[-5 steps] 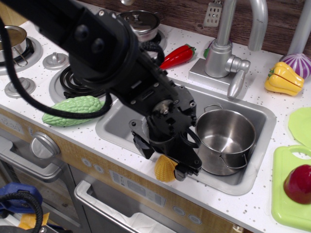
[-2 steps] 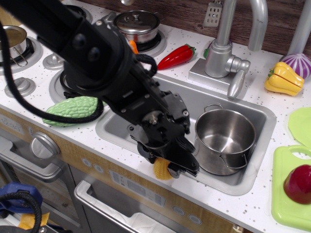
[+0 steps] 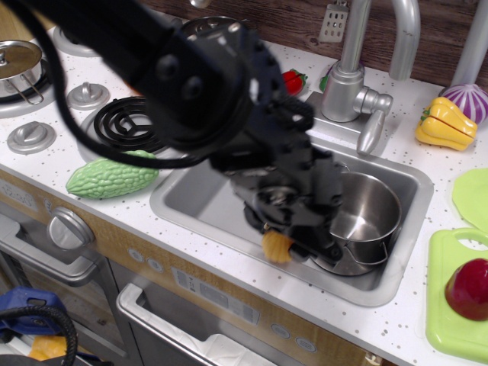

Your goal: Put corn in pot which is in sink

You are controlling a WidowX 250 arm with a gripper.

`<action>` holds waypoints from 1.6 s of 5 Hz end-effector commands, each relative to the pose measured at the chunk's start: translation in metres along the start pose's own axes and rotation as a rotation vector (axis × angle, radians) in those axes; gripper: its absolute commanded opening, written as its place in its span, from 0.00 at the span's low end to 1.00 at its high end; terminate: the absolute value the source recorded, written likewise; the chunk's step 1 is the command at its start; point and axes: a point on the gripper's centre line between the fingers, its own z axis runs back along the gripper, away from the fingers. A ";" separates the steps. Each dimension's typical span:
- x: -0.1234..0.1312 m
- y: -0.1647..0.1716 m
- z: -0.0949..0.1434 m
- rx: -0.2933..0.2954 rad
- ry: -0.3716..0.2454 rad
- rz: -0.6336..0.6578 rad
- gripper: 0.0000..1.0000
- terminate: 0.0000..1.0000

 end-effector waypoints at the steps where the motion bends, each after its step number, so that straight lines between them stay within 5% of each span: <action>1: 0.046 0.004 0.006 0.012 -0.070 -0.052 0.00 0.00; 4: 0.096 -0.010 -0.037 -0.116 -0.112 -0.054 0.00 0.00; 5: 0.089 -0.008 -0.051 -0.149 -0.134 -0.047 1.00 0.00; 8: 0.088 -0.007 -0.059 -0.172 -0.146 -0.039 1.00 0.00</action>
